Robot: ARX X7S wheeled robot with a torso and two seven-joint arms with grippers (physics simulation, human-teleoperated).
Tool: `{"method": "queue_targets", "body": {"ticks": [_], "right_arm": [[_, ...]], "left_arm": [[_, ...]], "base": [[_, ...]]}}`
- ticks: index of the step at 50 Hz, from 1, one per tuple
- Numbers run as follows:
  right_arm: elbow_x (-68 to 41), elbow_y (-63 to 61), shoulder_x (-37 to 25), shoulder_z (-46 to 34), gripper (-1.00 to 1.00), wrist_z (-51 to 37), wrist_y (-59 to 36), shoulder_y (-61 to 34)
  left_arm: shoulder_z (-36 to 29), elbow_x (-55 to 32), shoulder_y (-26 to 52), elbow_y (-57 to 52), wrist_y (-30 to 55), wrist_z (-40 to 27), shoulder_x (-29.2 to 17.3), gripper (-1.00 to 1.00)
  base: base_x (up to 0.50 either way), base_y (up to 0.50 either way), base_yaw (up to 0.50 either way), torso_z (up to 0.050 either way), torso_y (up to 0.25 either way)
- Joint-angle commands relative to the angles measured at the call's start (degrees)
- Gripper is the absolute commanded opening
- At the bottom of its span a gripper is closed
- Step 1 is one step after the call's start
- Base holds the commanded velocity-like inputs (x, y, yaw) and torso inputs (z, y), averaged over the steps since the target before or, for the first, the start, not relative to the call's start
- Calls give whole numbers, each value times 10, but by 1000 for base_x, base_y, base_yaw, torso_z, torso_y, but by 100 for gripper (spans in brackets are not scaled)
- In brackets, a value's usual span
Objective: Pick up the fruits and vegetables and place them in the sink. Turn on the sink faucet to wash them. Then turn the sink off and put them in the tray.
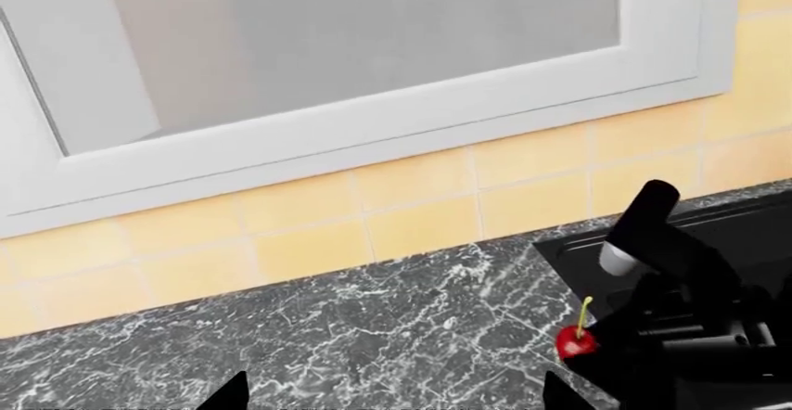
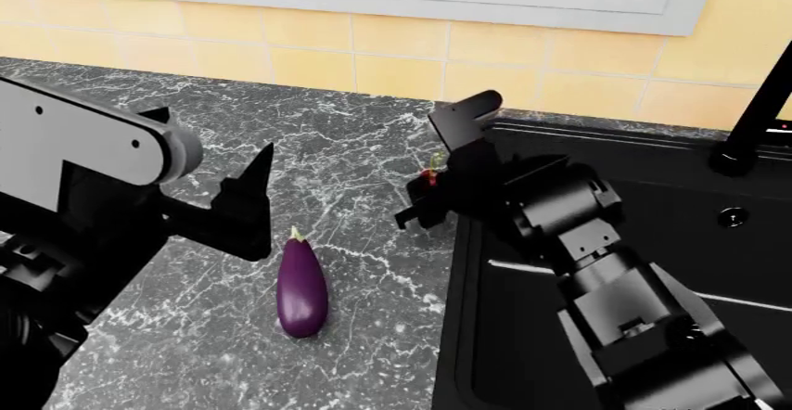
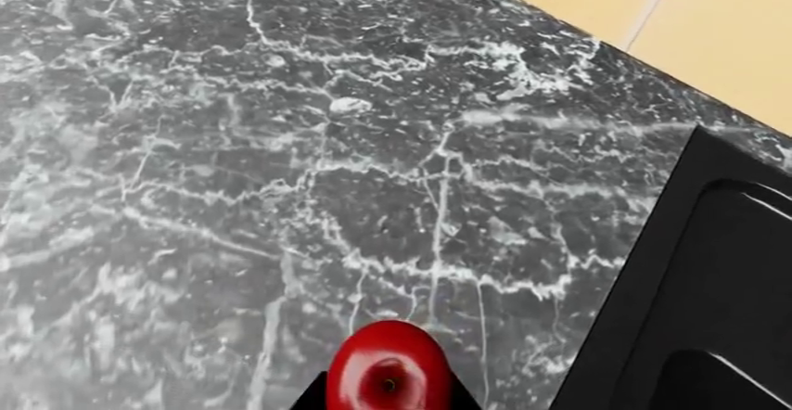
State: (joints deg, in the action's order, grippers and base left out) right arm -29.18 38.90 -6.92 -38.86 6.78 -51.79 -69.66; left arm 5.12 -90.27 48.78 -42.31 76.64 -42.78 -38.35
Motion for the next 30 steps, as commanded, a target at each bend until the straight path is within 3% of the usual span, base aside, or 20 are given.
{"method": "queue_targets", "body": {"ticks": [1,10,17,22,30], "right_arm": [[7,34,11,-15,-100,9,16,-4],[4,4,-3,-14,-100,-6,-2,-5],[-21,-120,-48,13,-100,-46,-71,-11],[-40,-194,-73,32,-100,-70,-117,-16],[-48,-220,-82,43,-100,-80,-136,-30]], "left_arm": [[-3,17,-10,-2,-8,14,-2,100],[-6,19,-14,-3,-13,15,-4,100],[-14,22,-17,-7,-13,19,-5,100],[-24,-29,-21,15,-21,-46,2,100],[-77,-147,-7,41,-68,-219,20,100]], "base": [[0,0,0,0,0],[0,0,0,0,0],[0,0,0,0,0],[0,0,0,0,0],[0,0,0,0,0]]}}
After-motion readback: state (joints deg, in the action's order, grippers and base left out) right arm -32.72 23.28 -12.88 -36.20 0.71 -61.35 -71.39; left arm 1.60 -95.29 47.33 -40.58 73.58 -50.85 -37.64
